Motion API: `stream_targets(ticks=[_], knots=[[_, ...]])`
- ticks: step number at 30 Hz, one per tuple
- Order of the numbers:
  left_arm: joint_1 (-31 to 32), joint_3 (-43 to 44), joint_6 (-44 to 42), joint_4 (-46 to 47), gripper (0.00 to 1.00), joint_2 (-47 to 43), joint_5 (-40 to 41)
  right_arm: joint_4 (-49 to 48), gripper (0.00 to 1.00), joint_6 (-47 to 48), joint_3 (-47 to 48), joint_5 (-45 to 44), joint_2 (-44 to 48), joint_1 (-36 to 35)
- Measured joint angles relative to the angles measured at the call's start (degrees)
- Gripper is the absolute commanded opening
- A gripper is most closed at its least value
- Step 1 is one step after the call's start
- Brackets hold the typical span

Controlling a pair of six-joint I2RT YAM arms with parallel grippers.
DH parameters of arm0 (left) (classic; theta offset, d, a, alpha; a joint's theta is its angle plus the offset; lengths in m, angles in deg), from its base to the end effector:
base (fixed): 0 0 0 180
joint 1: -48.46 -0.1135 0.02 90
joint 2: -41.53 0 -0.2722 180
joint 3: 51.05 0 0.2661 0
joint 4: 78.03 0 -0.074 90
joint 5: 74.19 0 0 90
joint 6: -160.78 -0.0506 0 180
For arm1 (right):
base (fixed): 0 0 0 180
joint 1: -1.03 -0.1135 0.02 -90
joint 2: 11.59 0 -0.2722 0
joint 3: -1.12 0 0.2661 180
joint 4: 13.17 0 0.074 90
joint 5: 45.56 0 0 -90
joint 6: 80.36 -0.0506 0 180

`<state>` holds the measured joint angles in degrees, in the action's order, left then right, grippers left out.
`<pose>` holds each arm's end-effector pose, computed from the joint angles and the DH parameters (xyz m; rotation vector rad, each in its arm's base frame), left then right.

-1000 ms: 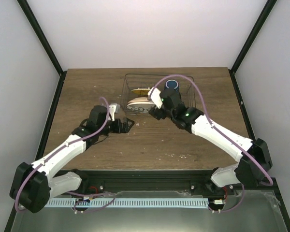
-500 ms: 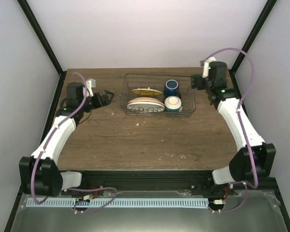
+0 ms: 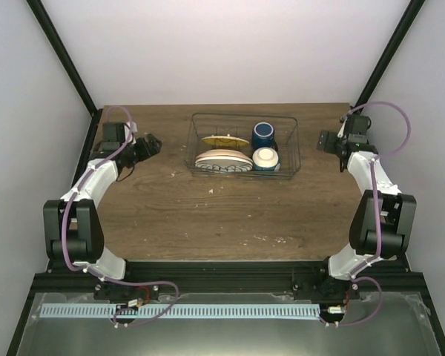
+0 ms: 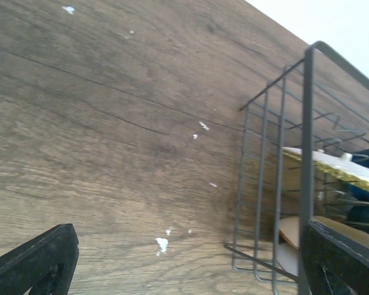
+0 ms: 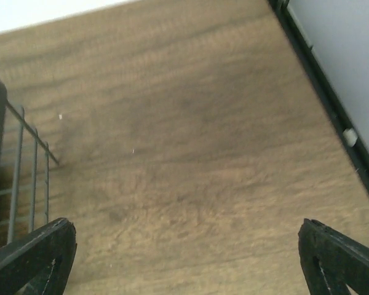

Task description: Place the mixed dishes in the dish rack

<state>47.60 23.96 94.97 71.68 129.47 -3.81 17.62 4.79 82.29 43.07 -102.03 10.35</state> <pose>0.3584 -0.0116 0.2427 -0.3368 2.3232 -0.6011 0.3749 -0.0627 0.2626 0.2926 2.2517 -0.0684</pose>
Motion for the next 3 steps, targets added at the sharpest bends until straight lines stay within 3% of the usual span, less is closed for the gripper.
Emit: stream_targets(ticks=[3], knots=[[0.0,0.0,-0.7,-0.1,1.0,0.7,1.9,-0.7,1.0,-0.6,-2.6,0.6,-0.5,-0.2]])
